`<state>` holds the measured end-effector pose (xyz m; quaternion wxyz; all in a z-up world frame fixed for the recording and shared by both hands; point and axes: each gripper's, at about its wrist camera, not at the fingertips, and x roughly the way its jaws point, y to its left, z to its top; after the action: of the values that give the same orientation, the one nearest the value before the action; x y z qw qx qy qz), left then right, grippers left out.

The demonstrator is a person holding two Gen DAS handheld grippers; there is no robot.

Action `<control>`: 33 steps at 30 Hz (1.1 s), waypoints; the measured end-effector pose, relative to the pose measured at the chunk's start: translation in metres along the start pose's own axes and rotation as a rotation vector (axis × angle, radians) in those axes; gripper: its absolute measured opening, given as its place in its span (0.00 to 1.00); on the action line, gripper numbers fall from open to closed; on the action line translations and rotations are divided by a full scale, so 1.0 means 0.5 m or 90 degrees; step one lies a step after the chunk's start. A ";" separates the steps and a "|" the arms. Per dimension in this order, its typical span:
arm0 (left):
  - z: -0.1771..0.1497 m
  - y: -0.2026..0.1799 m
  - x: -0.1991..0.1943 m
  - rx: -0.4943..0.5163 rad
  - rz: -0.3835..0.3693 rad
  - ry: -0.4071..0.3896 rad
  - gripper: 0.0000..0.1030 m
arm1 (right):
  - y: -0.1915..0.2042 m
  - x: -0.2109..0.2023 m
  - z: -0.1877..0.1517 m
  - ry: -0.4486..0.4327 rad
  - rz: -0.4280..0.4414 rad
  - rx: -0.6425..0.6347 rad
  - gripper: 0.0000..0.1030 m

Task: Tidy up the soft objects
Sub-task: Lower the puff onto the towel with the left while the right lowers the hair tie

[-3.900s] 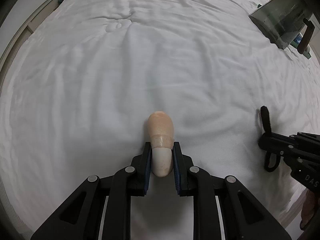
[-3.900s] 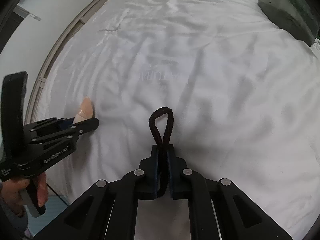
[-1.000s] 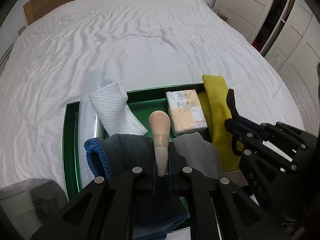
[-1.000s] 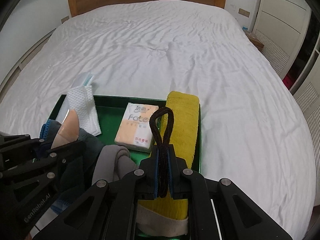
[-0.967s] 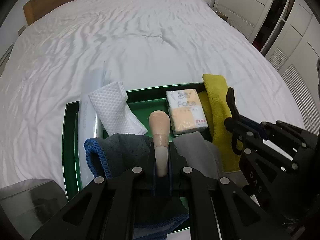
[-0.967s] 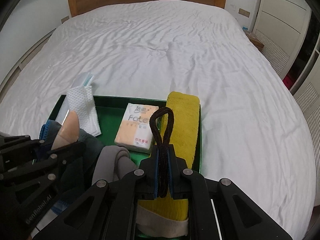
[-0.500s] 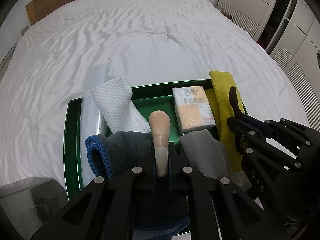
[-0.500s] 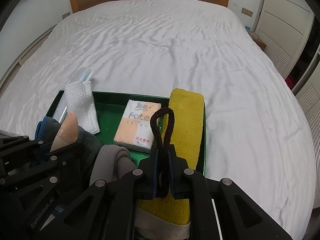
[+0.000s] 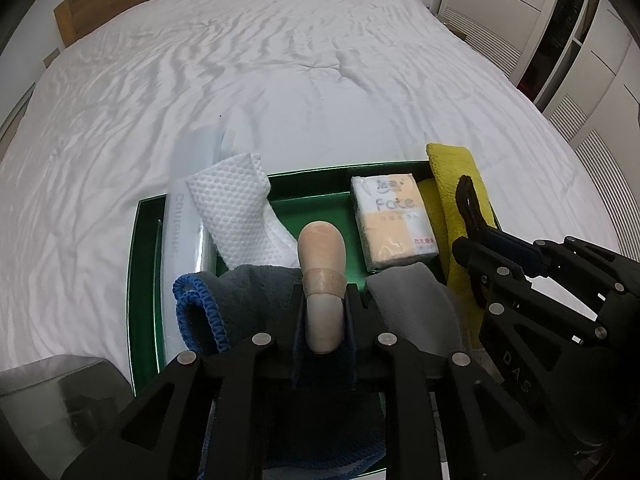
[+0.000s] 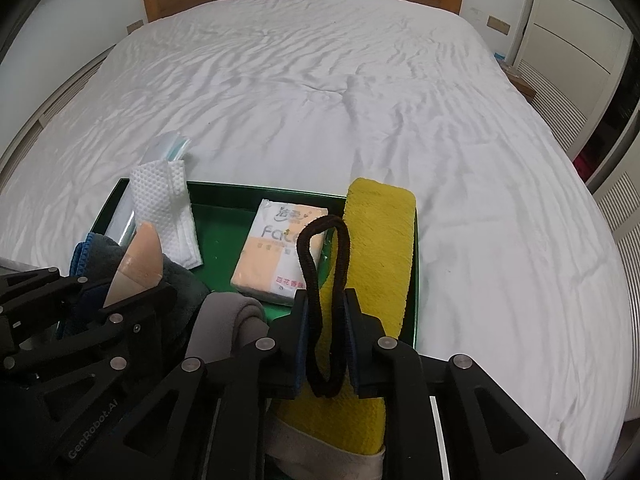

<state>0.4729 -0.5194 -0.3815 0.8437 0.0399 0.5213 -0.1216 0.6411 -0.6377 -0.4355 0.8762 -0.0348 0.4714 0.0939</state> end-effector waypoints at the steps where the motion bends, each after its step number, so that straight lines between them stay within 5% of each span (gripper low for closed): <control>1: 0.001 0.000 0.001 0.000 -0.002 0.001 0.19 | 0.001 0.000 0.000 0.001 0.001 -0.001 0.18; 4: 0.006 0.002 -0.004 -0.003 -0.004 -0.005 0.32 | 0.001 -0.004 0.001 -0.003 -0.002 0.000 0.31; 33: 0.031 0.036 -0.061 -0.020 0.054 -0.068 0.48 | 0.011 -0.041 0.030 -0.031 -0.005 0.020 0.46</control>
<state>0.4778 -0.5000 -0.3485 0.8754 0.0419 0.4750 -0.0794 0.6412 -0.6331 -0.4102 0.8884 -0.0207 0.4509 0.0837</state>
